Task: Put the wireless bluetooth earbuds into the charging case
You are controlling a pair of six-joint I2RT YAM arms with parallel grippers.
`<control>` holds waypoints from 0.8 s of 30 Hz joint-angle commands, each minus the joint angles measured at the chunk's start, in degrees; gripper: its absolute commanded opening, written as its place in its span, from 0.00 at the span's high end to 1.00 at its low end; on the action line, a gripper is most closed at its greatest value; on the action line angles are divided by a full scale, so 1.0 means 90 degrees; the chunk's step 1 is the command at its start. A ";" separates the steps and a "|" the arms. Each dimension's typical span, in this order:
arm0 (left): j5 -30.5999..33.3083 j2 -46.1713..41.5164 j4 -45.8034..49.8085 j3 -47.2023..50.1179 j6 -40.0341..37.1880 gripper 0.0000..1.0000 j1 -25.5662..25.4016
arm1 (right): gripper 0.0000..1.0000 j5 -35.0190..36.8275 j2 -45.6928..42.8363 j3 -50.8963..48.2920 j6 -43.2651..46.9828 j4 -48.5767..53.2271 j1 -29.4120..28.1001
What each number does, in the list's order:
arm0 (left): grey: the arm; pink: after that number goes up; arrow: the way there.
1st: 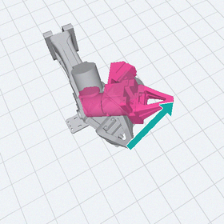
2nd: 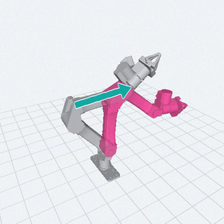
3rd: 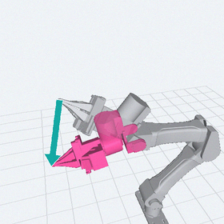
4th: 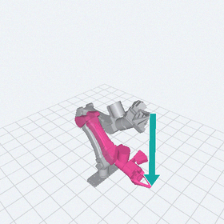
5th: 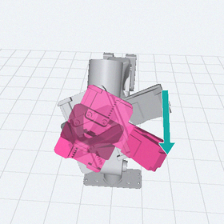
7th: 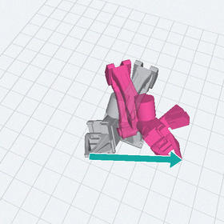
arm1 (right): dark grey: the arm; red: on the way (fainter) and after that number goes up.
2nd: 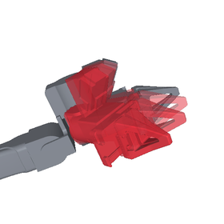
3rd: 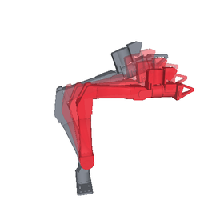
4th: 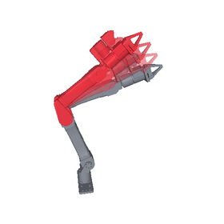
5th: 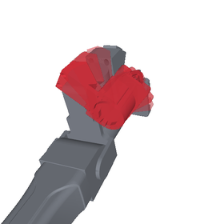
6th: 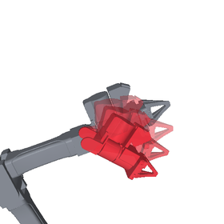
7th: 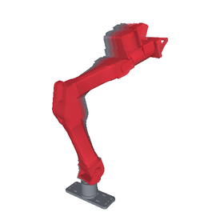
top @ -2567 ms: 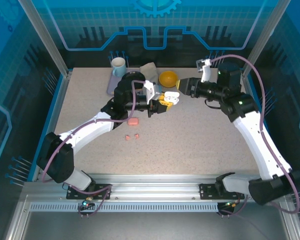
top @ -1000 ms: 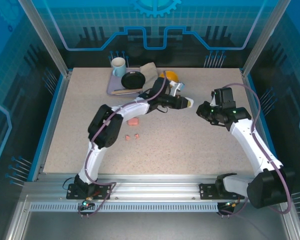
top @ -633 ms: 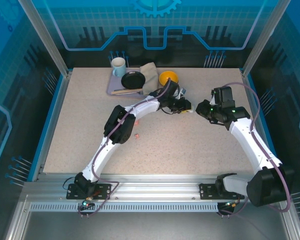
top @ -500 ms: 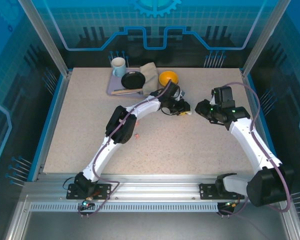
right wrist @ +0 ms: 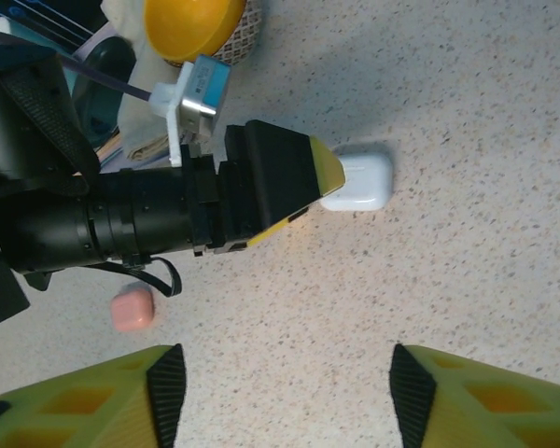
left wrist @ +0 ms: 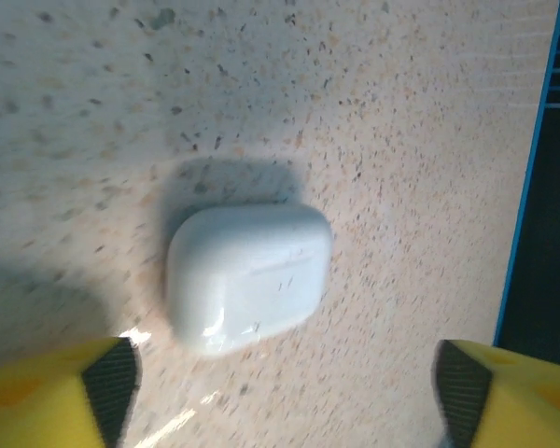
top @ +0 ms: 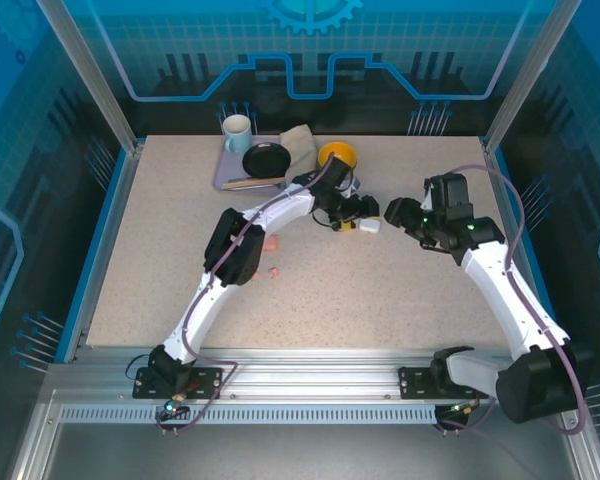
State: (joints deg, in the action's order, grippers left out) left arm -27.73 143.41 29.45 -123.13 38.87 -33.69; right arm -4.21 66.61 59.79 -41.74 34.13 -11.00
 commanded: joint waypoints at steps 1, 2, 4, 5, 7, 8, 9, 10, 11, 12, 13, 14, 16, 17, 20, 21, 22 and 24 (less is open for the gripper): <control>0.0288 -0.1389 0.0170 0.0583 -0.0392 0.01 0.0164 | 0.32 0.0284 -0.0160 -0.0021 0.0048 0.0226 -0.0323; 0.0338 -0.1703 0.0121 0.0825 -0.0471 0.01 0.0205 | 0.31 0.0361 -0.0133 -0.0016 0.0039 0.0234 -0.0457; 0.0493 -0.2449 -0.0091 0.1523 -0.0591 0.01 0.0321 | 0.29 0.0565 0.0012 0.0014 -0.0005 0.0222 -0.0772; 0.0554 -0.2791 -0.0190 0.1788 -0.0631 0.01 0.0407 | 0.28 0.0667 0.0126 0.0062 -0.0037 0.0222 -0.0957; 0.0825 -0.3525 -0.0336 0.2450 -0.0729 0.01 0.0613 | 0.27 0.0925 0.0475 0.0274 -0.0093 0.0231 -0.1381; 0.0938 -0.3843 -0.0352 0.2702 -0.0794 0.01 0.0714 | 0.26 0.1036 0.0733 0.0415 -0.0104 0.0248 -0.1586; 0.1103 -0.4170 -0.0339 0.2927 -0.0845 0.01 0.0844 | 0.24 0.1134 0.1021 0.0651 -0.0100 0.0301 -0.1810; 0.1305 -0.4425 -0.0294 0.3154 -0.0850 0.01 0.0982 | 0.24 0.1221 0.1310 0.0862 -0.0094 0.0357 -0.1994; 0.1527 -0.4708 -0.0232 0.3374 -0.0863 0.01 0.1135 | 0.23 0.1321 0.1642 0.1139 -0.0099 0.0436 -0.2205; 0.1674 -0.4986 -0.0226 0.3587 -0.0886 0.01 0.1299 | 0.23 0.1443 0.2002 0.1418 -0.0099 0.0513 -0.2390; 0.1841 -0.5205 -0.0223 0.3814 -0.0851 0.01 0.1470 | 0.22 0.1496 0.2310 0.1685 -0.0097 0.0582 -0.2527; 0.2008 -0.5467 -0.0274 0.4078 -0.0761 0.01 0.1657 | 0.22 0.1540 0.2696 0.2034 -0.0099 0.0683 -0.2674; 0.2181 -0.5942 -0.0493 0.4672 -0.0553 0.01 0.2050 | 0.16 0.1620 0.3439 0.2759 -0.0080 0.0939 -0.2947; 0.2201 -0.6180 -0.0645 0.4979 -0.0448 0.01 0.2277 | 0.09 0.1687 0.3854 0.3199 -0.0056 0.1150 -0.3080; 0.2090 -0.6737 -0.0902 0.5647 -0.0160 0.01 0.2952 | 0.06 0.1798 0.5070 0.4529 -0.0021 0.1762 -0.3403; 0.1946 -0.6854 -0.0990 0.5831 -0.0095 0.01 0.3191 | 0.06 0.1814 0.5445 0.4998 -0.0020 0.1969 -0.3504; 0.1834 -0.6953 -0.1020 0.5935 -0.0011 0.01 0.3360 | 0.06 0.1832 0.5821 0.5373 -0.0009 0.2132 -0.3584; 0.1681 -0.7108 -0.1053 0.6126 0.0193 0.01 0.3748 | 0.06 0.1935 0.6587 0.6355 -0.0080 0.2591 -0.3760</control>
State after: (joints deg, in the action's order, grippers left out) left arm -10.85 82.72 22.61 -69.73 37.23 -2.87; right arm 10.90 119.68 108.95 -42.19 48.18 -42.61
